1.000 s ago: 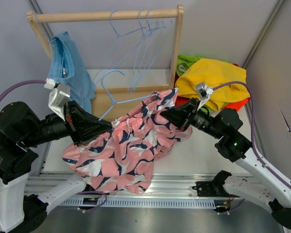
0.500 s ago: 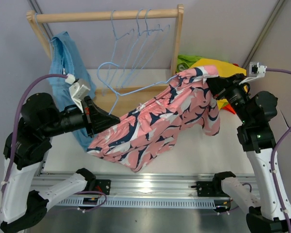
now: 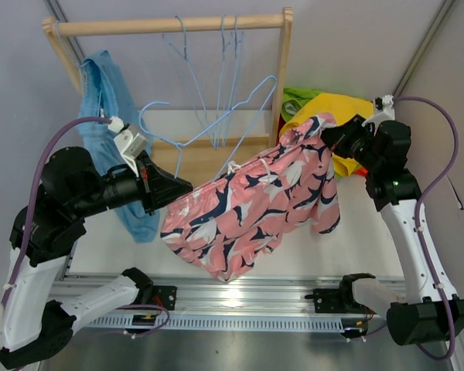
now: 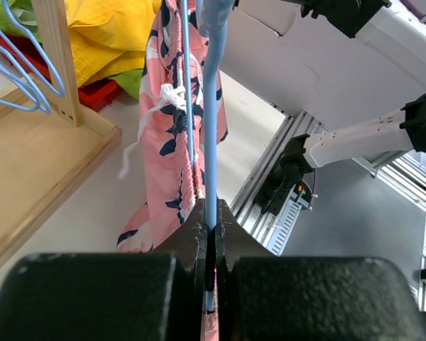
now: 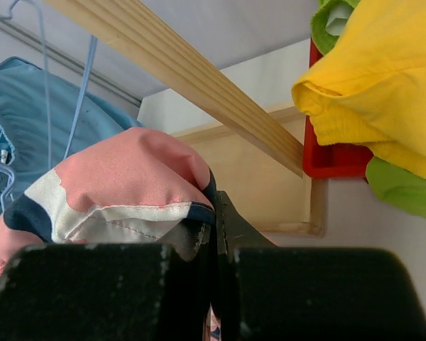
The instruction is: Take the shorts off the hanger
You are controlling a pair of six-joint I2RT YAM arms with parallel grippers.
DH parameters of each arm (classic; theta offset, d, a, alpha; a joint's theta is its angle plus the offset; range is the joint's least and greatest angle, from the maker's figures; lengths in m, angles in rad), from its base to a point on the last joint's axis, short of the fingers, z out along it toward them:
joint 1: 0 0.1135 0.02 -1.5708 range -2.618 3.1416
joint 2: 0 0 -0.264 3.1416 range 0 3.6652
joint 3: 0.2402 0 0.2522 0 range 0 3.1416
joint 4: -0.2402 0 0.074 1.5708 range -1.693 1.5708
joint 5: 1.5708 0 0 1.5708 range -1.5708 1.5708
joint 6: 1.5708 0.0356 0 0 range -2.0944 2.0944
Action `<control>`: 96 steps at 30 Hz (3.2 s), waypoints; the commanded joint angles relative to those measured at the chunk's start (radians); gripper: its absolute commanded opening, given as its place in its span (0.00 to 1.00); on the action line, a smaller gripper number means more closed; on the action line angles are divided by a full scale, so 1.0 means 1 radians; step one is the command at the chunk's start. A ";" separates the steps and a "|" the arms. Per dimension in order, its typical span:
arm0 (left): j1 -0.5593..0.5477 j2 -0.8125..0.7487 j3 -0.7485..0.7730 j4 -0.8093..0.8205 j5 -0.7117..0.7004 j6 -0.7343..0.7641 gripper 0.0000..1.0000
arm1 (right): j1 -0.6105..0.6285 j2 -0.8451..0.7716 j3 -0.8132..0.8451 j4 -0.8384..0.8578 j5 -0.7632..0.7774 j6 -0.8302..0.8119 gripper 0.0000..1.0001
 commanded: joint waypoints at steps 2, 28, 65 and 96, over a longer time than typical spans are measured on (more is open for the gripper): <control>-0.011 -0.042 0.057 -0.058 -0.018 0.004 0.00 | -0.064 -0.040 -0.024 0.024 0.190 -0.010 0.00; -0.011 -0.108 -0.076 0.042 -0.744 0.019 0.00 | 0.513 0.035 0.497 -0.126 0.647 -0.428 0.00; 0.239 0.568 0.458 0.117 -0.716 0.096 0.00 | 0.030 0.232 -0.392 0.437 0.337 0.001 0.99; 0.349 0.773 0.514 0.088 -0.592 0.002 0.18 | 0.068 -0.261 -0.670 0.250 0.273 0.019 1.00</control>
